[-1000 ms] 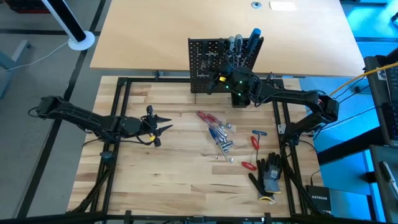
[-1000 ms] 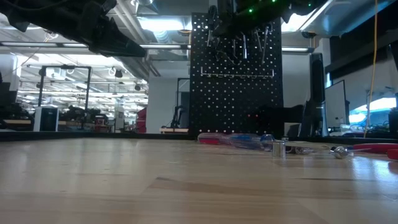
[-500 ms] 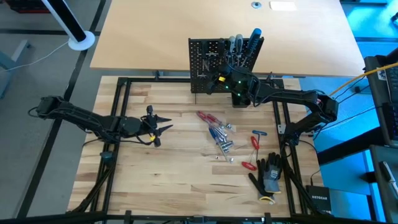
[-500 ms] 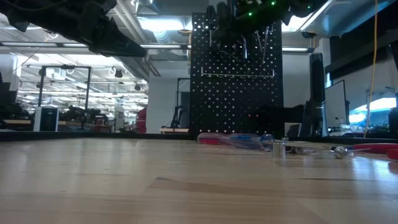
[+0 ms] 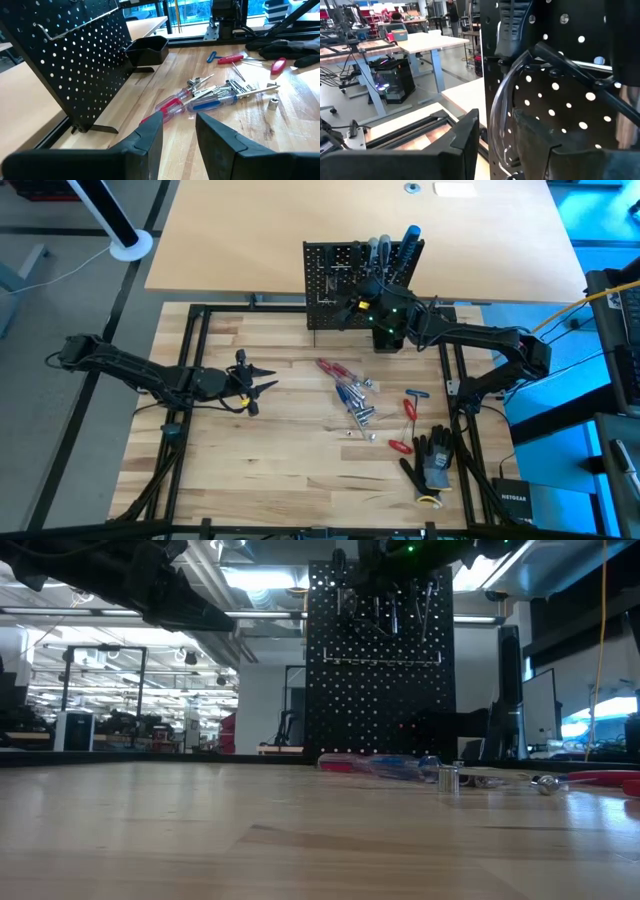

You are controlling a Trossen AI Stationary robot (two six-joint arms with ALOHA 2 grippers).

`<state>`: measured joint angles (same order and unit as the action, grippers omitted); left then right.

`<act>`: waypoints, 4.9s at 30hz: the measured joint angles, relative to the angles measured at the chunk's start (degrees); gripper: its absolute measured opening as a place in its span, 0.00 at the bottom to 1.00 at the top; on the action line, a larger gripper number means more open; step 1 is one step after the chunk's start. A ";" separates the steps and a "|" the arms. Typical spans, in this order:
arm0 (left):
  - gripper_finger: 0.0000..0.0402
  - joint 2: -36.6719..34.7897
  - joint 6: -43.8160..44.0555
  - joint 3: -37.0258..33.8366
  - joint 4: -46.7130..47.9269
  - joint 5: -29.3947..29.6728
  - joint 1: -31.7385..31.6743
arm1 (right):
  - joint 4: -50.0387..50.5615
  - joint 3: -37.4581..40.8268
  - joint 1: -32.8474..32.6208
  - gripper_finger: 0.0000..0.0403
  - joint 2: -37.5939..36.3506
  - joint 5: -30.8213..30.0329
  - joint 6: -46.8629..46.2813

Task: Hang tools onto peg board
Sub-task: Hang the blue transparent screwdriver on the peg board

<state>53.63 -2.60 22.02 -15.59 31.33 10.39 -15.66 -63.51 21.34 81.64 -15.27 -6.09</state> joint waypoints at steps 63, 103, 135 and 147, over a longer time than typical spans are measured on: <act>0.27 6.23 -0.26 0.00 -1.51 -2.21 0.04 | 35.50 10.45 -26.95 0.29 8.27 5.46 -22.73; 0.27 6.23 0.73 0.00 -1.49 -3.08 0.00 | 32.76 10.43 -23.45 0.50 18.98 7.34 -30.81; 0.27 6.21 0.73 0.00 -1.33 -3.08 0.00 | 32.18 10.38 -23.56 0.33 20.64 4.62 -30.65; 0.27 6.21 0.73 0.00 -1.35 -3.08 0.00 | 32.63 9.89 -23.58 0.31 20.59 4.32 -30.60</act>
<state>59.83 -1.87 22.02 -16.94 28.25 10.39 16.96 -53.62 -2.24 102.24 -10.95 -36.69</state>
